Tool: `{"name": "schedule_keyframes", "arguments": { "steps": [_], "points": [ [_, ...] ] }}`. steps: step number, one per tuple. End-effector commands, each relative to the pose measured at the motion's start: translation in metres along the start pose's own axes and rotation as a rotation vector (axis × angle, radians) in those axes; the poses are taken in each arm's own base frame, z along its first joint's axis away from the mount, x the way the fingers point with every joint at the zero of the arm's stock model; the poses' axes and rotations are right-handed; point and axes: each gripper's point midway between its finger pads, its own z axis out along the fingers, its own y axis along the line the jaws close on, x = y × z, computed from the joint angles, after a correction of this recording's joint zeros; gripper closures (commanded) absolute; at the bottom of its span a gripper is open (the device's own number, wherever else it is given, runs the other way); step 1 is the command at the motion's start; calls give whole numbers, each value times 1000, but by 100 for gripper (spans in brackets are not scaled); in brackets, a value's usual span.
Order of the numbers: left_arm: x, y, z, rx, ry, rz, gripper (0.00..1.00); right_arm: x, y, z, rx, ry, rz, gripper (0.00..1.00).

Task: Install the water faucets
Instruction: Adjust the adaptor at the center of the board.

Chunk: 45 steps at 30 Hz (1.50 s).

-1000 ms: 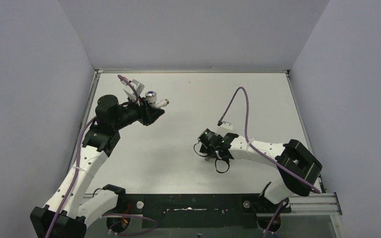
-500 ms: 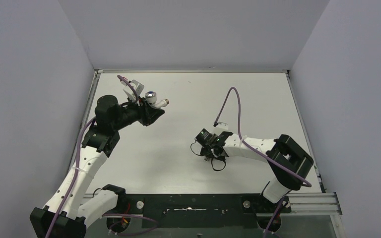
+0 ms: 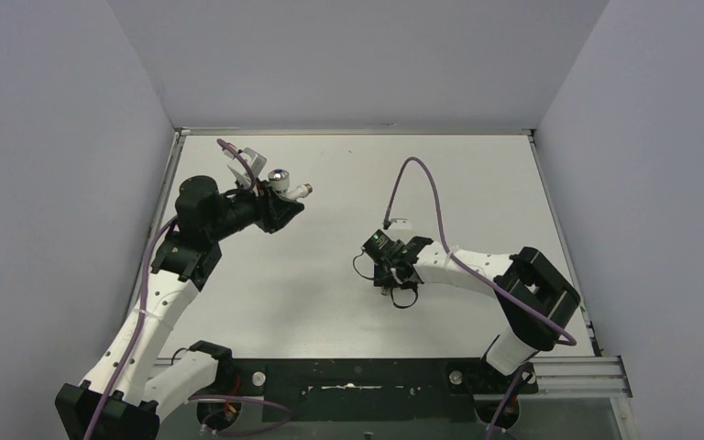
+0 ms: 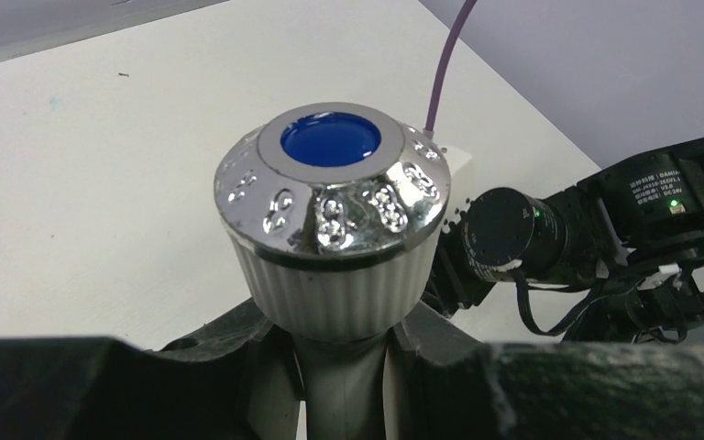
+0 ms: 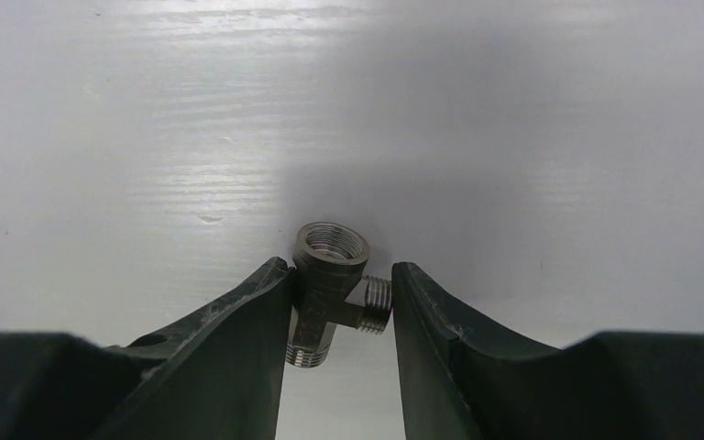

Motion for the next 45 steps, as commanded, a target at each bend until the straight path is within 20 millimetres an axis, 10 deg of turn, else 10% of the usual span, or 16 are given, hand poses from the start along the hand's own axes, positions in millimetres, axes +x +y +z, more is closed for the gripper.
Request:
{"name": "schedule_keyframes", "arguments": {
  "steps": [1,24,33,45],
  "points": [
    [-25,-6,-5,13,-60,68,100,-46,30,-11,-174,-86,-286,61],
    [-48,0,-28,-122,-70,128,100,-73,82,25,-485,-24,-960,57],
    [-48,1,-27,-127,-65,124,100,-69,89,22,-532,-34,-921,26],
    [-51,0,-26,-120,-72,120,100,-94,73,-12,-528,-331,-512,20]
  ]
}}
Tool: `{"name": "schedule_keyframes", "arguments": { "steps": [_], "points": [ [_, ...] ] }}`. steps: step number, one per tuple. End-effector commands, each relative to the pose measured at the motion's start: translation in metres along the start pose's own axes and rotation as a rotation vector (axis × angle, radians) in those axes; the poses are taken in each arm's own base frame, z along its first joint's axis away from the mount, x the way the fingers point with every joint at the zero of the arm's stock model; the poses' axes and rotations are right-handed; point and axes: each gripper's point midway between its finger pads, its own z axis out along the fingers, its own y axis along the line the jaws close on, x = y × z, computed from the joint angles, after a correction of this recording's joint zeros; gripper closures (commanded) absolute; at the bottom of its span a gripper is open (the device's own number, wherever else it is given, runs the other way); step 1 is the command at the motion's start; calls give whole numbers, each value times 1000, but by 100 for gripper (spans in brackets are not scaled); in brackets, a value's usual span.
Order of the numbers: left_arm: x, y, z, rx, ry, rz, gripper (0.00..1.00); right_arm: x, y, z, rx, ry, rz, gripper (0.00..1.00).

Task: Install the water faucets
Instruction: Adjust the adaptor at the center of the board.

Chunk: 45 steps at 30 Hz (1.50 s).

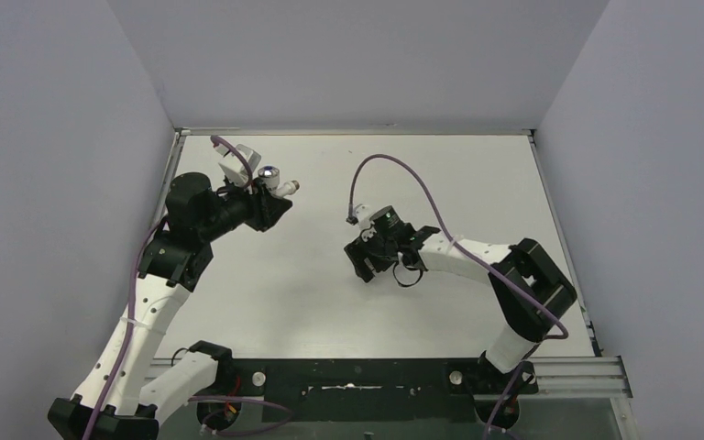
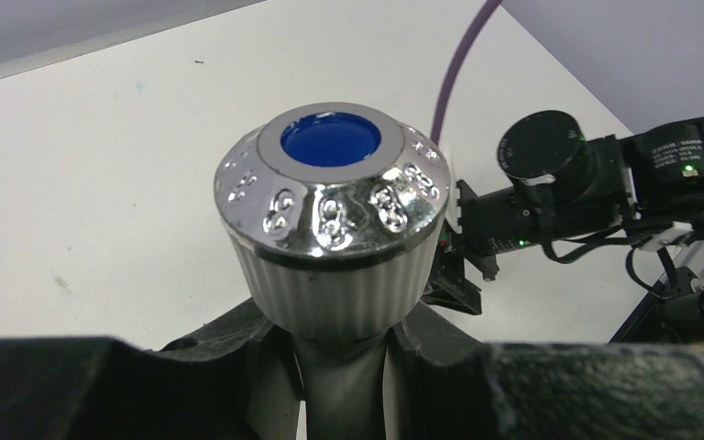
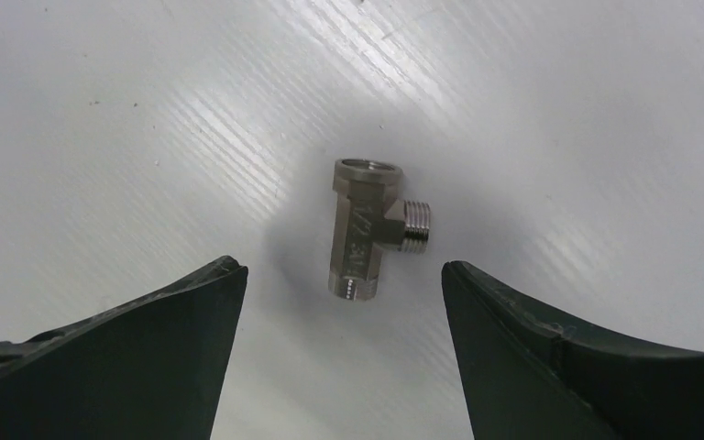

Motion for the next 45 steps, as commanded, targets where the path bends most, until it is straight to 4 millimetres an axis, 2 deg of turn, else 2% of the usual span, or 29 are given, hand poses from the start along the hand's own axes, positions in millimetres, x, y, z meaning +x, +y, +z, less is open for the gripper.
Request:
{"name": "schedule_keyframes", "arguments": {
  "steps": [1,8,13,18,24,26,28,34,41,45],
  "points": [
    [-40,-7,-8,9,-108,54,100,-52,-16,-27,109,-327,178,19],
    [-44,-6,-8,-1,-120,39,100,-51,-20,-52,138,-557,316,19],
    [-52,-15,-9,38,-139,26,100,-48,-43,-74,260,-699,423,17],
    [-55,-25,-7,100,-136,13,100,-40,-52,-87,309,-787,411,17],
    [-54,-21,-5,80,-124,2,100,-28,-27,-67,191,-636,272,15],
    [-53,-21,-4,84,-118,1,100,-27,-11,-61,128,-631,217,16],
    [-52,-22,-3,91,-113,-4,100,-24,-4,-54,117,-630,202,17],
    [-51,-22,-3,93,-107,-12,100,-18,2,-34,141,-649,229,25],
    [-49,-21,-5,83,-96,-3,100,-12,-9,-24,197,-681,299,35],
    [-47,-21,-6,83,-91,0,100,-4,-5,-15,172,-658,269,37]
  ]
}}
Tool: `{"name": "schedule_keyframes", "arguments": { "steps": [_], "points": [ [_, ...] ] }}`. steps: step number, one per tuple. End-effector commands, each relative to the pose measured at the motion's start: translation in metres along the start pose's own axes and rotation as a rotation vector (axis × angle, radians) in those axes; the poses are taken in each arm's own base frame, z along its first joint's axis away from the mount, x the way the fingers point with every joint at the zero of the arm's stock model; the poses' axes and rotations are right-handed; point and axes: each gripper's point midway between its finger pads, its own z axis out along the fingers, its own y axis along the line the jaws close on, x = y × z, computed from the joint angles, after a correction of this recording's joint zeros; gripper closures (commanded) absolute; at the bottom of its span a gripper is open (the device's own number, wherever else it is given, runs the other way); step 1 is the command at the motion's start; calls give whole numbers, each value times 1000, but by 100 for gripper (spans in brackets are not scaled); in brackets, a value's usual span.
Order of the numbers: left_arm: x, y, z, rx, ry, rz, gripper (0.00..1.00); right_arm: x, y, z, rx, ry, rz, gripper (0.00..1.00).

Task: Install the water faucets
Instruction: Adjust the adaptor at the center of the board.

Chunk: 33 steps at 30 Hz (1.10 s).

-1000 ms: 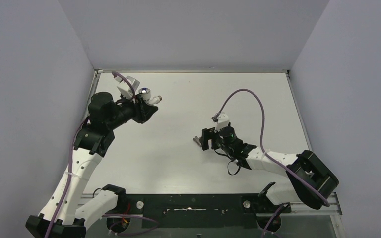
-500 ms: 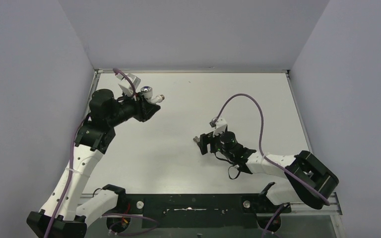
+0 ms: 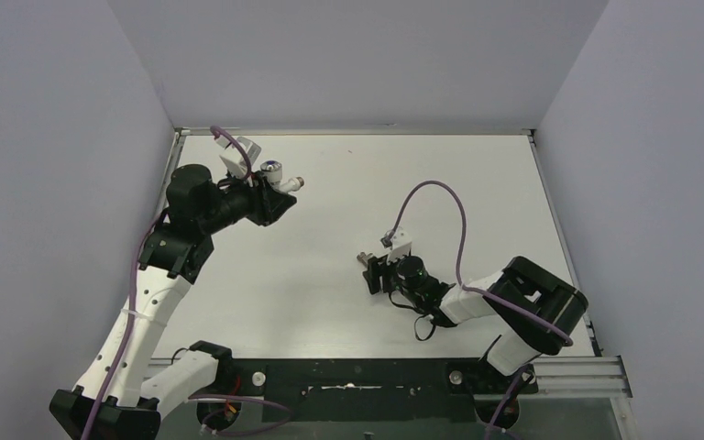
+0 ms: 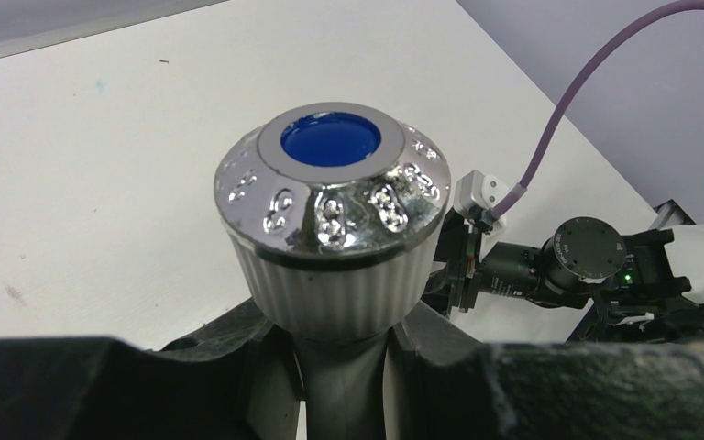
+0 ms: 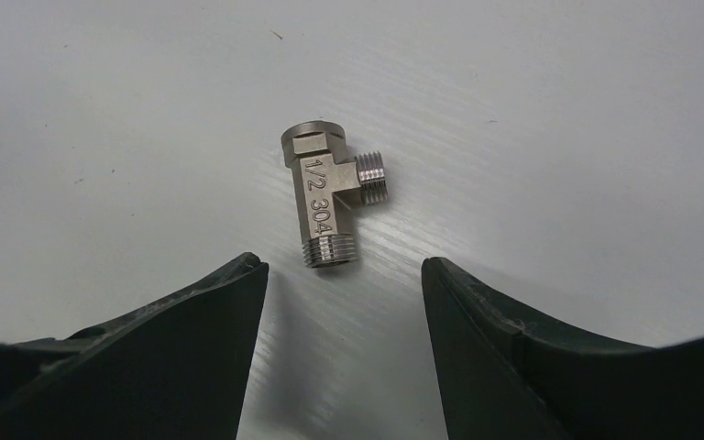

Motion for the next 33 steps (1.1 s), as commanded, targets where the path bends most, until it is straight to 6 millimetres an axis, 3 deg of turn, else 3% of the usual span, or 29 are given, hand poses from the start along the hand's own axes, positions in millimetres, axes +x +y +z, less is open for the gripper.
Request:
{"name": "schedule_keyframes", "arguments": {
  "steps": [1,14,33],
  "points": [
    [-35,-15,-11,35,-93,65,100,-24,9,5,-30,-126,21,38],
    [-31,-17,-12,44,-76,51,100,9,16,7,-44,-113,-65,51],
    [-32,-17,-8,57,-75,36,100,21,4,13,26,-103,-64,63]
  ]
}}
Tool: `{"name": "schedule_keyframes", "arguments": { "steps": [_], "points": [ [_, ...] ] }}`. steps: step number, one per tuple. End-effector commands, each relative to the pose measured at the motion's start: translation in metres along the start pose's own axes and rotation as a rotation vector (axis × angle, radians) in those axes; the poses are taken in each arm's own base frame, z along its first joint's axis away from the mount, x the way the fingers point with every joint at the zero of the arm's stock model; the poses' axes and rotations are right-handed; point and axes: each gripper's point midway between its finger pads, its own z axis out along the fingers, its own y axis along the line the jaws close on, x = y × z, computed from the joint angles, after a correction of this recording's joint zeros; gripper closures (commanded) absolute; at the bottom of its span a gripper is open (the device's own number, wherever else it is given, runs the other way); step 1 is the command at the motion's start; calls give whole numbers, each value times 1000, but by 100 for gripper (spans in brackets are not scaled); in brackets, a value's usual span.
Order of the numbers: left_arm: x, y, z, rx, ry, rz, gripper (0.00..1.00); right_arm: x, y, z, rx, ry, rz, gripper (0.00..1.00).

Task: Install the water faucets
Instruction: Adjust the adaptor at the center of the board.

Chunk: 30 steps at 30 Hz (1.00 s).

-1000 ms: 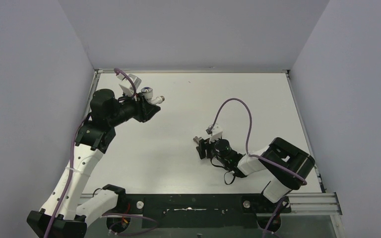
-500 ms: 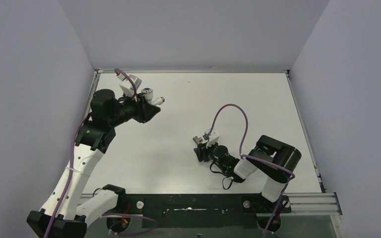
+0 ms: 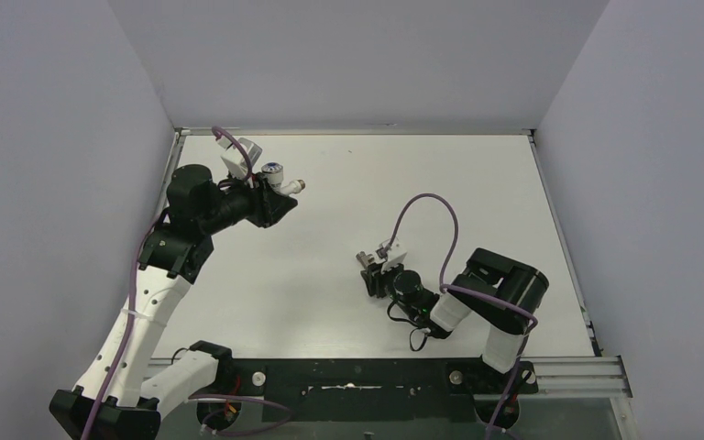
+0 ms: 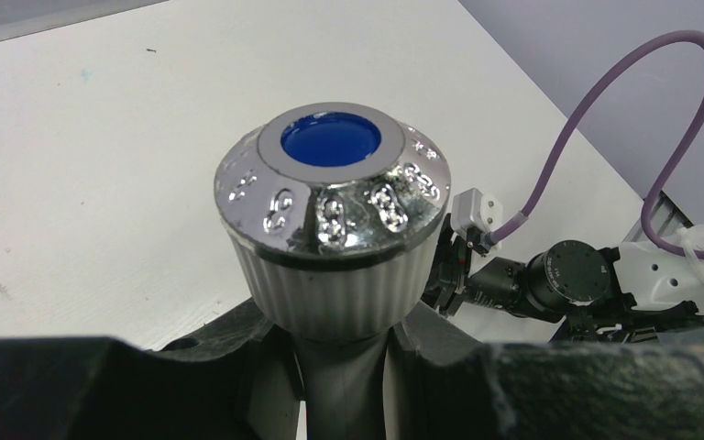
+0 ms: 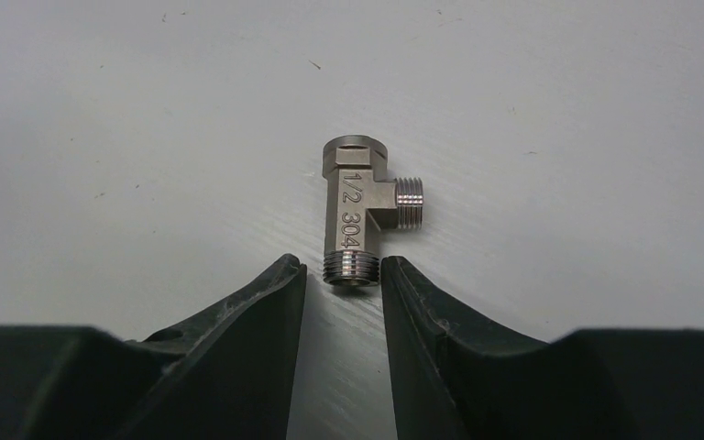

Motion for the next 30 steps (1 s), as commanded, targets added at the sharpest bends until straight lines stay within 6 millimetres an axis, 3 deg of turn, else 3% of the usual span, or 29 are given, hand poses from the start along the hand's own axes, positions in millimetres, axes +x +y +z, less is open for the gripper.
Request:
{"name": "schedule_keyframes", "arguments": {
  "steps": [1,14,22,26,30],
  "points": [
    [-36,-15,-7,45,-96,48,100,18,-9,-3,41,51,-22,64],
    [-33,-15,-7,46,-92,41,100,6,-6,6,1,55,-51,88],
    [-27,-9,-5,22,-88,33,100,-46,-11,-4,77,108,-69,100],
    [-24,-4,-3,3,-80,38,100,-74,-13,-20,107,177,-49,100],
    [-21,4,-2,-31,-77,46,100,-82,-25,-44,152,293,-5,100]
  ]
}}
